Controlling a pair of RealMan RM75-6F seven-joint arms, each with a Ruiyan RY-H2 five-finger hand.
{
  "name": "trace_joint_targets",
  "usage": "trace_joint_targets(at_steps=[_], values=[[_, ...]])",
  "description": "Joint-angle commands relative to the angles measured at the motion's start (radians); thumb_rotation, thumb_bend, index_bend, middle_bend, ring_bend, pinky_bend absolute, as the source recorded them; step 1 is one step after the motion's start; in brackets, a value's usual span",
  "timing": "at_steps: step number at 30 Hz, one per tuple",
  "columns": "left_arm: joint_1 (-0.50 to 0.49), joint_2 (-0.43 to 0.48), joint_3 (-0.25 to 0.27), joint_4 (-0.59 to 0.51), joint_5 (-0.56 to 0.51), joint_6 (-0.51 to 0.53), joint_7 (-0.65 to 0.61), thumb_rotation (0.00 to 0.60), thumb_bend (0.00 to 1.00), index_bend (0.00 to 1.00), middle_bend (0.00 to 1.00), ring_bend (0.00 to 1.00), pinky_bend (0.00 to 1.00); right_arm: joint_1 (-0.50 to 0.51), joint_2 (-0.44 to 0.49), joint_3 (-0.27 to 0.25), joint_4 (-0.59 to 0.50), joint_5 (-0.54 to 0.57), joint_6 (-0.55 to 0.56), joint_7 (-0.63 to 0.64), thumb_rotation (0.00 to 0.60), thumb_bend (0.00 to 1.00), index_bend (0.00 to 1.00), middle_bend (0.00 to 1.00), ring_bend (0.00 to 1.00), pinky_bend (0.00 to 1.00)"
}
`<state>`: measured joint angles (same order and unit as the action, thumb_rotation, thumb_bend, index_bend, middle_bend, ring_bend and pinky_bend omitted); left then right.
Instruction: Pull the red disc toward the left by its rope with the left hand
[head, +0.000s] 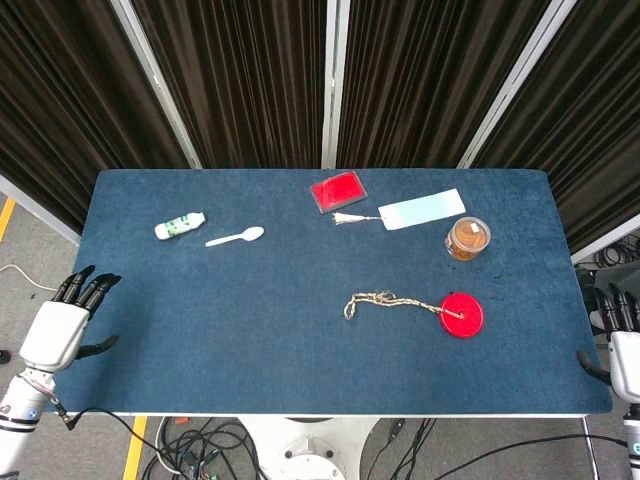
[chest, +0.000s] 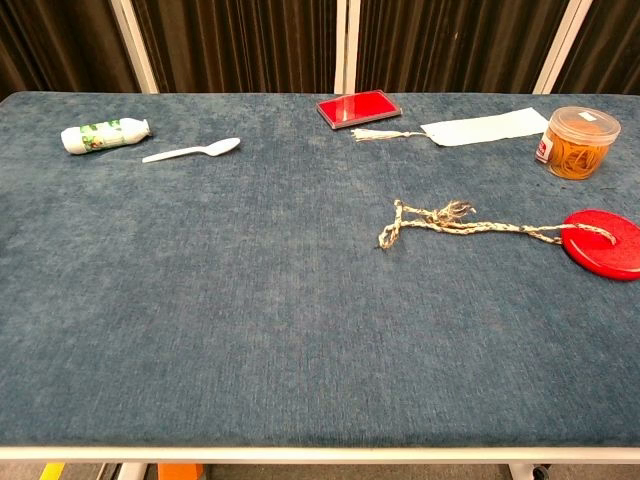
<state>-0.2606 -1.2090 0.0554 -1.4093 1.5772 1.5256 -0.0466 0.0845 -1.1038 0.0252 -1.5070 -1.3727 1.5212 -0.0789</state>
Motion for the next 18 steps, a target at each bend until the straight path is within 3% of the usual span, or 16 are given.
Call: trace_joint_targets(at_steps=[1,9,18], values=[[0.014,-0.013,-0.016,0.013,-0.015,0.000,0.033,0.600,0.12,0.12,0.13,0.04,0.14,0.000,-0.001,0.004,0.000,-0.002,-0.011,-0.002,0.600,0.12,0.00,0.00,0.00,0.00],[0.012,0.000,-0.033,-0.032,-0.017,-0.028,0.058,0.600,0.12,0.12,0.13,0.04,0.14,0.003,-0.004,0.019,-0.011,-0.008,-0.029,-0.011,0.600,0.13,0.00,0.00,0.00,0.00],[-0.130,-0.010,-0.002,-0.119,0.191,-0.167,0.090,0.600,0.12,0.12,0.13,0.04,0.15,0.006,0.028,0.048,-0.021,0.003,-0.045,0.010,0.600,0.13,0.00,0.00,0.00,0.00]])
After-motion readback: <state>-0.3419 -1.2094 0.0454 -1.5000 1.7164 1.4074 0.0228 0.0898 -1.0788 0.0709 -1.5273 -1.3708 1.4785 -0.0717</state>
